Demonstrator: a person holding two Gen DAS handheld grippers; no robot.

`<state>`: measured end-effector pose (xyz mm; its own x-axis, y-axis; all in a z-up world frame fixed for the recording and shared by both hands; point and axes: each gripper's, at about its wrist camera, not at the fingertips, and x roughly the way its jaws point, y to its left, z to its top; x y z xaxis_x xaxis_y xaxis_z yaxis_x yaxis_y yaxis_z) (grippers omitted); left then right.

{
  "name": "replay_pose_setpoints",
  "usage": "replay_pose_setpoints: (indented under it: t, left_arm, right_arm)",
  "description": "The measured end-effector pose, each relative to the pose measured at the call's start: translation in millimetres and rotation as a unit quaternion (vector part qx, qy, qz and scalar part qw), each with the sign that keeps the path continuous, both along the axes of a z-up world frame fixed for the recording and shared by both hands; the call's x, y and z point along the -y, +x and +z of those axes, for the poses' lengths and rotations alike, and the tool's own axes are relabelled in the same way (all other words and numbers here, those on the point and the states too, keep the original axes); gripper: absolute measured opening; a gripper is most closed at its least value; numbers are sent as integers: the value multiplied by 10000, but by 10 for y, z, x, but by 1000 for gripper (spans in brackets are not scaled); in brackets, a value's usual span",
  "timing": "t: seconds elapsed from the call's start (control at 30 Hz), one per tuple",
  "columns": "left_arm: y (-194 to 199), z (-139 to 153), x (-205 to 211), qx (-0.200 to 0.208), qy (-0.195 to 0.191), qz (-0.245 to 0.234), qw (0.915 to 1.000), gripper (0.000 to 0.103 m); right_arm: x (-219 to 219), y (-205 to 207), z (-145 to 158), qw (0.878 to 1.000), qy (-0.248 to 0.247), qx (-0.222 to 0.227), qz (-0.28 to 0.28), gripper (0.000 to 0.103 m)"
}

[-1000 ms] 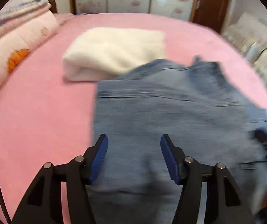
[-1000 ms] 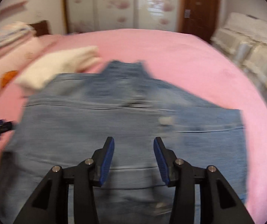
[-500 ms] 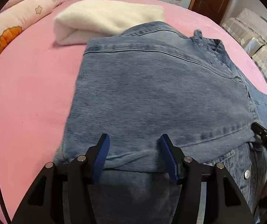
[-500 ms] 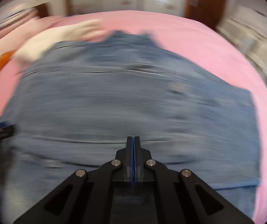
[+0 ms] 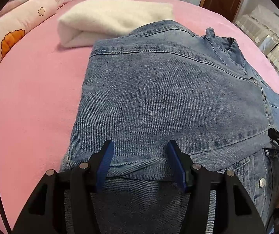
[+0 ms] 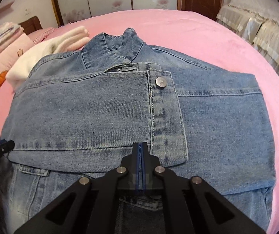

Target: Fold large clothes

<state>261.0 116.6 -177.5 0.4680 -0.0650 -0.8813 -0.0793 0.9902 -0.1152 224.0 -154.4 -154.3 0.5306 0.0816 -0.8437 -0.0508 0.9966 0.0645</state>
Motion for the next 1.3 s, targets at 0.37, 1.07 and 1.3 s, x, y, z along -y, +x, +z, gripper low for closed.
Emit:
replay_pose_setpoints:
  t: [0.37, 1.07, 1.3]
  left_arm:
    - [-125, 155, 53, -195, 38, -123, 9997, 66]
    - [-1513, 1488, 54, 719, 283, -320, 9965, 77]
    - [-1964, 1581, -15, 883, 368, -267, 9951, 79]
  right_arm:
    - [51, -63, 112, 9986, 320, -337, -248, 4]
    - [288, -1387, 1488, 9967, 75, 789, -189, 48]
    - [359, -1988, 1642, 9946, 0, 1027, -122, 49]
